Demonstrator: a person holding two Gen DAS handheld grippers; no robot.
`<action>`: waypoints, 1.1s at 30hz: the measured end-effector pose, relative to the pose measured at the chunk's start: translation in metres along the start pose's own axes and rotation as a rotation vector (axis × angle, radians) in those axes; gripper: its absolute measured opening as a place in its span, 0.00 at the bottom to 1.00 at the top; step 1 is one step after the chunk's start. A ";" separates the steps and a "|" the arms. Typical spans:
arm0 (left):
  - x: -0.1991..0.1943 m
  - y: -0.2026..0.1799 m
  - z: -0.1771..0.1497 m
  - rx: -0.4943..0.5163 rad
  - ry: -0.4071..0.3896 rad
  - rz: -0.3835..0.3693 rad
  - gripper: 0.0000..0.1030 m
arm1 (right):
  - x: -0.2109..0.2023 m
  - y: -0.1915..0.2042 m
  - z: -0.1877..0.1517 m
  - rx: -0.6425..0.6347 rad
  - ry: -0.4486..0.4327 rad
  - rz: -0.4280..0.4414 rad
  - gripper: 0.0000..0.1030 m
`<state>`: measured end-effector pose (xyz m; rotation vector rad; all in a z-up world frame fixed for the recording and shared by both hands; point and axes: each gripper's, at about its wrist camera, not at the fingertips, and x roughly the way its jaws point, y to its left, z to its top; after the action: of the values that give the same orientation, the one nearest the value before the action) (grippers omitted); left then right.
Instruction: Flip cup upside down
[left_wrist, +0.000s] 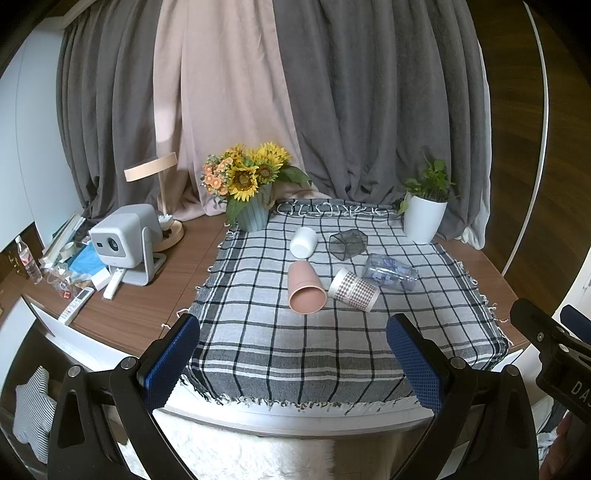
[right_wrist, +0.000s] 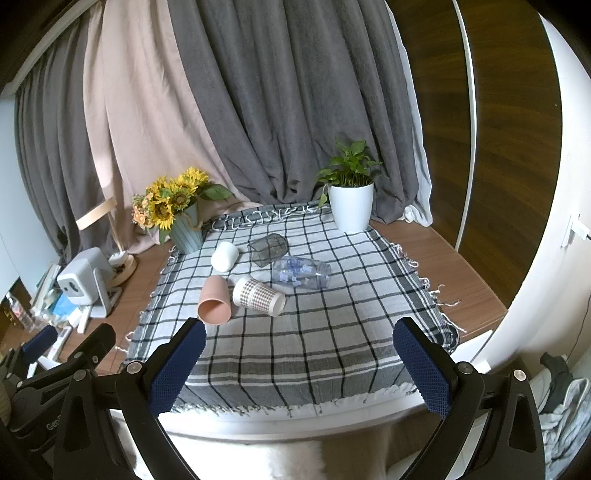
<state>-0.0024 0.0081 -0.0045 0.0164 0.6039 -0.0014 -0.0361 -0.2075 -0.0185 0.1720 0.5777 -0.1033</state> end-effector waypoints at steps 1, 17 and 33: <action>0.000 0.000 0.000 0.001 0.000 -0.001 1.00 | 0.000 0.000 0.000 -0.001 0.000 0.000 0.99; 0.014 0.013 -0.004 0.006 0.042 -0.001 1.00 | 0.009 0.017 -0.011 0.000 0.019 -0.008 0.99; 0.118 0.069 -0.003 -0.079 0.235 0.135 1.00 | 0.140 0.081 0.001 -0.142 0.262 0.151 0.99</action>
<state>0.0933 0.0772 -0.0725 -0.0197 0.8360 0.1566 0.0929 -0.1351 -0.0846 0.0910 0.8285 0.1080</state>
